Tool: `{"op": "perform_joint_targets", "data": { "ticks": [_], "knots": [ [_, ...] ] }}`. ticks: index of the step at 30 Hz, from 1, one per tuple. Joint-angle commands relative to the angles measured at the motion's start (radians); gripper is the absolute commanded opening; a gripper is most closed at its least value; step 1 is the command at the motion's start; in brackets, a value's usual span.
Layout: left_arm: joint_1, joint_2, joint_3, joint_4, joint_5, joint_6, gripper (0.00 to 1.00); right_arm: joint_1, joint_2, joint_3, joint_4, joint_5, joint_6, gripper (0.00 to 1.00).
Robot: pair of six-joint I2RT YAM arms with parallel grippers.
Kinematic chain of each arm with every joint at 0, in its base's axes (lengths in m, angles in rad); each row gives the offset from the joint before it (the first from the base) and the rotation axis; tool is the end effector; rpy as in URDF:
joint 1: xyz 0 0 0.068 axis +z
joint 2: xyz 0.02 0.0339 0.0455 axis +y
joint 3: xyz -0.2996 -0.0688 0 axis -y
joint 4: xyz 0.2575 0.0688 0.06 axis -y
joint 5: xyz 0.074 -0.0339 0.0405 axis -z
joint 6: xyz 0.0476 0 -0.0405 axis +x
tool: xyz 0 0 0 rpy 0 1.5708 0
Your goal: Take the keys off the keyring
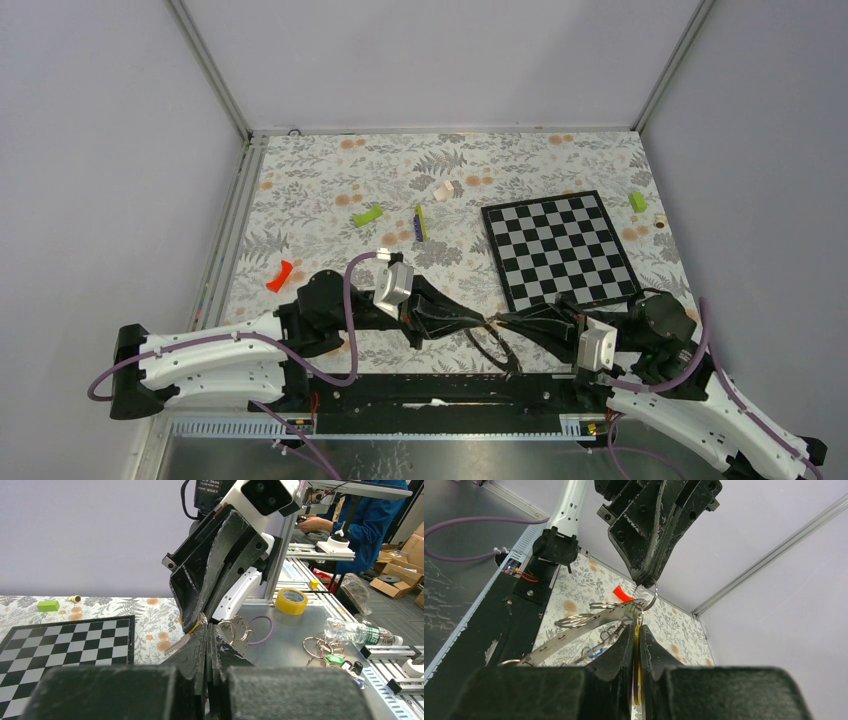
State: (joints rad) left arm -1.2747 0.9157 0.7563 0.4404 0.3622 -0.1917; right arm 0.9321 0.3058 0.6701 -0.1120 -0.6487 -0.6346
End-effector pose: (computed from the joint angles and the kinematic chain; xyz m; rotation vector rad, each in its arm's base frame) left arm 0.0466 -0.2107 0.4023 1.0301 1.0407 -1.4595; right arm 0.0138 0.0668 0.3794 -1.3041 0.5180 0.6742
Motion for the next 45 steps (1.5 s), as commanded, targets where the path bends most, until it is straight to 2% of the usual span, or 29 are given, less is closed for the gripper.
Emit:
{"op": "perform_joint_targets", "data": {
  "ticks": [1, 11, 21, 36, 38, 39, 41, 45],
  "knots": [
    [-0.002, -0.029, 0.006, 0.101, -0.013, 0.011, 0.00, -0.003, 0.015, -0.011, 0.046, -0.023, 0.025, 0.00],
    [-0.002, -0.030, -0.007, 0.101, -0.013, 0.006, 0.00, -0.003, -0.033, -0.020, 0.150, 0.064, 0.020, 0.00],
    [-0.002, -0.039, -0.015, 0.101, -0.015, 0.003, 0.00, -0.003, -0.048, 0.022, 0.128, 0.144, -0.053, 0.00],
    [-0.002, -0.026, -0.020, 0.088, -0.024, -0.004, 0.00, -0.003, 0.008, 0.108, 0.070, 0.082, -0.076, 0.00],
    [-0.002, -0.014, -0.009, 0.075, -0.032, 0.001, 0.09, -0.003, 0.008, 0.101, 0.086, 0.081, -0.070, 0.00],
    [-0.002, -0.009, -0.004, 0.072, -0.036, 0.001, 0.19, -0.003, 0.007, 0.095, 0.094, 0.080, -0.066, 0.00],
    [-0.002, 0.001, 0.003, 0.073, -0.038, 0.004, 0.28, -0.003, 0.008, 0.090, 0.101, 0.078, -0.061, 0.00],
    [-0.002, 0.018, 0.017, 0.081, -0.036, 0.009, 0.36, -0.003, 0.010, 0.080, 0.101, 0.074, -0.050, 0.00]
  ]
}}
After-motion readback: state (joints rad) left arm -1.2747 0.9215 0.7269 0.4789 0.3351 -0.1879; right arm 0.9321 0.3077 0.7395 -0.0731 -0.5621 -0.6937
